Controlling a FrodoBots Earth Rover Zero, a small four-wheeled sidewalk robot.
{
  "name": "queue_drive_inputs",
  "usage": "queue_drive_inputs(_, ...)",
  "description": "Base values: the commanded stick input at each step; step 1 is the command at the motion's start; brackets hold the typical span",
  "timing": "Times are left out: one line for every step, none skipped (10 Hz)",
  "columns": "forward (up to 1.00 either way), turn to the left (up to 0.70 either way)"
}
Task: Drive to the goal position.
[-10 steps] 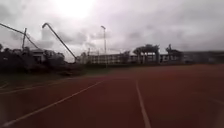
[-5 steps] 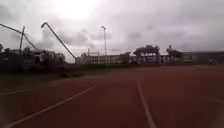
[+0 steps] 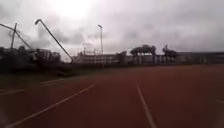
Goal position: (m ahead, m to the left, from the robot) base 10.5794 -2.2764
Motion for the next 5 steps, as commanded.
queue_drive_inputs(0.50, -0.19)
queue_drive_inputs(0.50, -0.45)
queue_drive_inputs(0.50, -0.50)
queue_drive_inputs(0.50, 0.00)
queue_drive_inputs(0.50, 0.00)
